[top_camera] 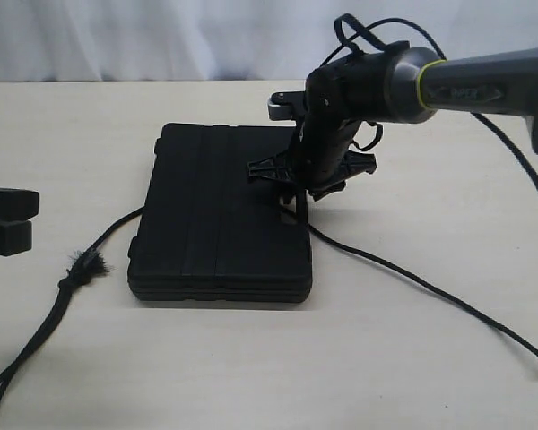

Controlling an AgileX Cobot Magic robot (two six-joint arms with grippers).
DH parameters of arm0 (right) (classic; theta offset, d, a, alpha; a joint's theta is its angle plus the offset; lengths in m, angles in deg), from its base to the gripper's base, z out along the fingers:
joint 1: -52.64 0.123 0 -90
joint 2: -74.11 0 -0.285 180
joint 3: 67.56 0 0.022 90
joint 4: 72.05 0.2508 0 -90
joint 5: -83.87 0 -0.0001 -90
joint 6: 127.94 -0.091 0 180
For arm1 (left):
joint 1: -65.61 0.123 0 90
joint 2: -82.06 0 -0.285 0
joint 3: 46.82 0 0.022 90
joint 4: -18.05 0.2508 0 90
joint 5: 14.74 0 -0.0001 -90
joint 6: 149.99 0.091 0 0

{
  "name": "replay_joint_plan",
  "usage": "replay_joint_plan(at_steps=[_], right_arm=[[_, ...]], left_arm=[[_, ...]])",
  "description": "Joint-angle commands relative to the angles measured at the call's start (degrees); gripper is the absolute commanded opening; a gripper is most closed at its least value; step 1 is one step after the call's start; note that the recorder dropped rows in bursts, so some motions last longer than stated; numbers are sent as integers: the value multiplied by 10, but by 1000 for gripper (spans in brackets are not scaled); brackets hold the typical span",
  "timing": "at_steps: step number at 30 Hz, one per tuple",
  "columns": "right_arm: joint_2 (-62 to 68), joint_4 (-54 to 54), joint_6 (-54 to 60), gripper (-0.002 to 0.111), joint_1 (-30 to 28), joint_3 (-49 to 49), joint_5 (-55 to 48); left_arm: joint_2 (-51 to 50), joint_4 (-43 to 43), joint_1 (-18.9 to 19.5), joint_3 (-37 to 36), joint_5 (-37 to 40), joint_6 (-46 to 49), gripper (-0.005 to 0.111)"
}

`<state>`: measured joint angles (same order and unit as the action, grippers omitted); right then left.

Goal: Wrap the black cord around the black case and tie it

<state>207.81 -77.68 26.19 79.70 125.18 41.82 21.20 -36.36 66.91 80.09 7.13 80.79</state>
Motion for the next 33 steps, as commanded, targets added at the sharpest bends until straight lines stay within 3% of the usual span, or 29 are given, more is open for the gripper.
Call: replay_joint_plan(at_steps=[1, 3, 18, 21, 27, 33], right_arm=[[5, -8, -4, 23, 2, 3, 5], [-5, -8, -4, 4, 2, 3, 3], [-167, -8, -6, 4, 4, 3, -57], [-199, -8, -6, 4, 4, 3, -64], [-224, -15, 17, 4, 14, 3, -71], [-224, -61, 19, 4, 53, 7, -51]], left_arm=[[-2, -17, -1, 4, 2, 2, 0], [-2, -19, -1, 4, 2, 2, 0], [-2, -30, -1, 4, 5, 9, 0], [-2, -93, -1, 4, 24, 84, 0], [-13, -314, -1, 4, 87, 334, 0], [-119, -452, -1, 4, 166, 517, 0]])
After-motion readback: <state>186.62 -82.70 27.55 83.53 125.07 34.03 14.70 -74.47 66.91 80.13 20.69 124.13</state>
